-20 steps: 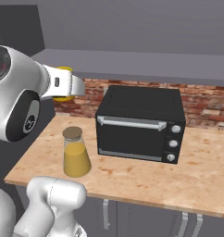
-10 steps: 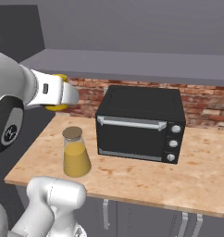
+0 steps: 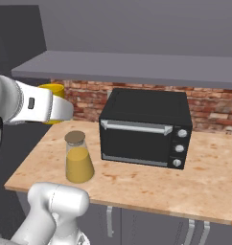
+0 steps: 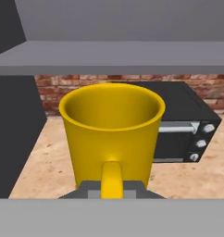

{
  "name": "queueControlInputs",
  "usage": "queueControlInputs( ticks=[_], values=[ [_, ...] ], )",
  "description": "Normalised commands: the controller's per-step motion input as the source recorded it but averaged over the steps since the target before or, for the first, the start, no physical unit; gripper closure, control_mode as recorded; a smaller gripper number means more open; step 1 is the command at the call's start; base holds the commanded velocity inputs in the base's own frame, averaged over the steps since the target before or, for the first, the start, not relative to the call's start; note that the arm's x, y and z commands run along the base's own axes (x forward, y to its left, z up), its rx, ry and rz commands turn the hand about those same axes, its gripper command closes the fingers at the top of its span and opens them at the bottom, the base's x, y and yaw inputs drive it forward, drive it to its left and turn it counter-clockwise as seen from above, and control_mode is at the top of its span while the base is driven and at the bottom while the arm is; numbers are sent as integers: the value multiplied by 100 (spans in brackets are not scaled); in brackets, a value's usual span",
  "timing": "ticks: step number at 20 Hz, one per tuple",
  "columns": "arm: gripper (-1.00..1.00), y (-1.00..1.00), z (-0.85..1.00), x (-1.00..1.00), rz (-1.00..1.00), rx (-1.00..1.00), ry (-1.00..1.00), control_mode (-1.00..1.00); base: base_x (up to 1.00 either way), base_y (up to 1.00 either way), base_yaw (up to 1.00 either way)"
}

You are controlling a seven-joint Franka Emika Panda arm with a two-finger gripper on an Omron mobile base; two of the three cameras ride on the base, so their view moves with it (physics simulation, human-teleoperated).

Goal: There is a tray on the dining counter. Grab the cup, mug, and pitcher and place them on the tray. The pitcher may be placed next to the tray if it cannot fit the tray.

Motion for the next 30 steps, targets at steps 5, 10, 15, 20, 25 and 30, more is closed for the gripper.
queueControlInputs(
  ticks=[5, 10, 15, 20, 25, 30],
  values=[
    [100, 0, 0, -16, -4, 0, 0, 100, -12, 0, -2],
    [100, 0, 0, 0, 0, 0, 0, 100, -59, -8, -1],
    [100, 0, 0, 0, 0, 0, 0, 100, -98, -33, 0],
    [100, 0, 0, 0, 0, 0, 0, 100, -100, -30, 0],
    [100, 0, 0, 0, 0, 0, 0, 100, -95, -32, 0],
    [100, 0, 0, 0, 0, 0, 0, 100, -79, -20, 9]
  ],
)
